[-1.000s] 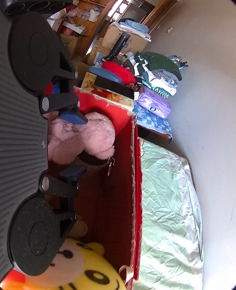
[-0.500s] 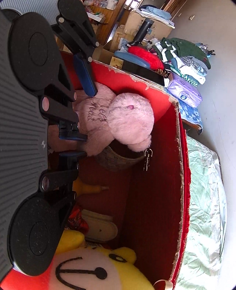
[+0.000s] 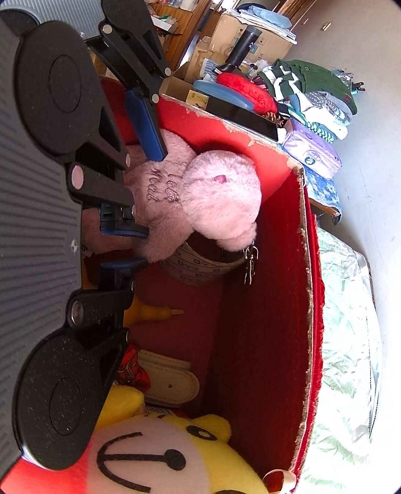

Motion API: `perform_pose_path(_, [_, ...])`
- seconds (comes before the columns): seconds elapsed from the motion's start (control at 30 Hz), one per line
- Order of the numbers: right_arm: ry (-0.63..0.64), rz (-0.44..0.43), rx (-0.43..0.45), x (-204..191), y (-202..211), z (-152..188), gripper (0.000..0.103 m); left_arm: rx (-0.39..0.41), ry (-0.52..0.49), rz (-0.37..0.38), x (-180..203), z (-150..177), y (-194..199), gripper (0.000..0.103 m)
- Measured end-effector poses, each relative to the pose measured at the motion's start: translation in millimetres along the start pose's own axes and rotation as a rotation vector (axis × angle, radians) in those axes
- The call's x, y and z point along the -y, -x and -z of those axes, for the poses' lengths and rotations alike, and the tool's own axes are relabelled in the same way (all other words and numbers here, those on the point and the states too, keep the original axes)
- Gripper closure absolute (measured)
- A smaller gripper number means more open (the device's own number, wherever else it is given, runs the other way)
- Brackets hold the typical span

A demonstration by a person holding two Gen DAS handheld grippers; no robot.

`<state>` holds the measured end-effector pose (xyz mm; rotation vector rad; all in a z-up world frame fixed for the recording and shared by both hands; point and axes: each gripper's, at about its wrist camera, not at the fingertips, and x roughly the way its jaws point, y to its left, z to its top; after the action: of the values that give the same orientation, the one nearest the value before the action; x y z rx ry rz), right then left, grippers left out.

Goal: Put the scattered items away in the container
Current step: 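Open the right gripper to release the teddy bear inside the box, then raise the right gripper up out of the red box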

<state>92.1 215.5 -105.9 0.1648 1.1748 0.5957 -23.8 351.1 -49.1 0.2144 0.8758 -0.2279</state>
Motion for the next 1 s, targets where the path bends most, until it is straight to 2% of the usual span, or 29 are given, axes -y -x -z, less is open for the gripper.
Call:
perform_pose_path(0.3, [-0.050, -0.017, 0.014, 6, 2, 1, 0.081, -0.055, -0.014, -0.031, 7, -11, -10, 0.045])
perform_pose_path(0.57, [-0.095, -0.053, 0.049, 11, 3, 2, 0.081, -0.057, 0.005, -0.037, 5, -12, -12, 0.043])
perform_pose_path(1.0, [-0.045, -0.019, 0.120, 5, 7, 4, 0.081, -0.057, 0.018, -0.028, 9, -12, -11, 0.033])
